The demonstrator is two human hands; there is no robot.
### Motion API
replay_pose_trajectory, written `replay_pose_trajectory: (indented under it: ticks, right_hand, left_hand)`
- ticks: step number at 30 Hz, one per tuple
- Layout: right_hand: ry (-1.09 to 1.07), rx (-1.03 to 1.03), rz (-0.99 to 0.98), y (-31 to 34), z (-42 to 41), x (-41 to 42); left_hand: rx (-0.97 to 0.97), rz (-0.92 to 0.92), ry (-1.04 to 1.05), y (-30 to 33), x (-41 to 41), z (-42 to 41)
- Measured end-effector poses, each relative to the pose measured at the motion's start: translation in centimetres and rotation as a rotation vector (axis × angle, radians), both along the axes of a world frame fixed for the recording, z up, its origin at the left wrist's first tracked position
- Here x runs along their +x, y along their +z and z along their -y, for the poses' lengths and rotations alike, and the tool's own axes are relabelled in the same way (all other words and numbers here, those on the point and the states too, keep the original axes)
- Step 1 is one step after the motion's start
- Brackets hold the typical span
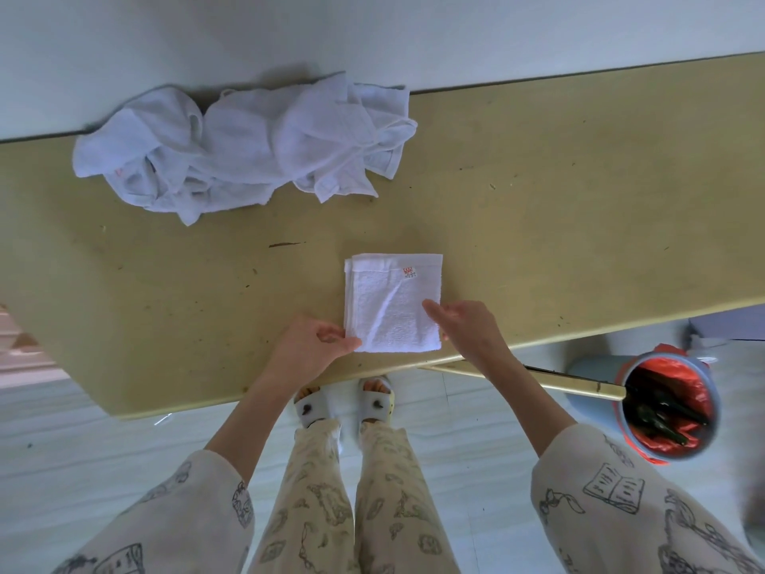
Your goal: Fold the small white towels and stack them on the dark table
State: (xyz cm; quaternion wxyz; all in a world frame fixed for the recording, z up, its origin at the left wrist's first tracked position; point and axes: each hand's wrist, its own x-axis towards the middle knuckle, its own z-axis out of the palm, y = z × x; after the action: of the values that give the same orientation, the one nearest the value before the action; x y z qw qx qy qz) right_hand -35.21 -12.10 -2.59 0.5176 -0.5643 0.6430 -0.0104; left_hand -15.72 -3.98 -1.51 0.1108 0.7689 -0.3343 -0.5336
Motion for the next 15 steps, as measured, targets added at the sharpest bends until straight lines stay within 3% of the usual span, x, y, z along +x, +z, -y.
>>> replay_pose_trajectory:
  ticks: [6,12,15]
  right_hand:
    - [0.065,-0.050,-0.073,-0.1,-0.1,0.5]
    - [-0.013,-0.118,-0.014,0.1,0.8,0.7]
    - [-0.060,-0.167,-0.027,-0.1,2.3,1.5]
  left_hand:
    - [-0.039,0.167,-0.126,-1.4,0.0,-1.3]
    - [-0.126,0.113,-0.113,-1.5,1.3,0.1]
    - [-0.275,0.294,-0.117,-2.5,2.0,3.1]
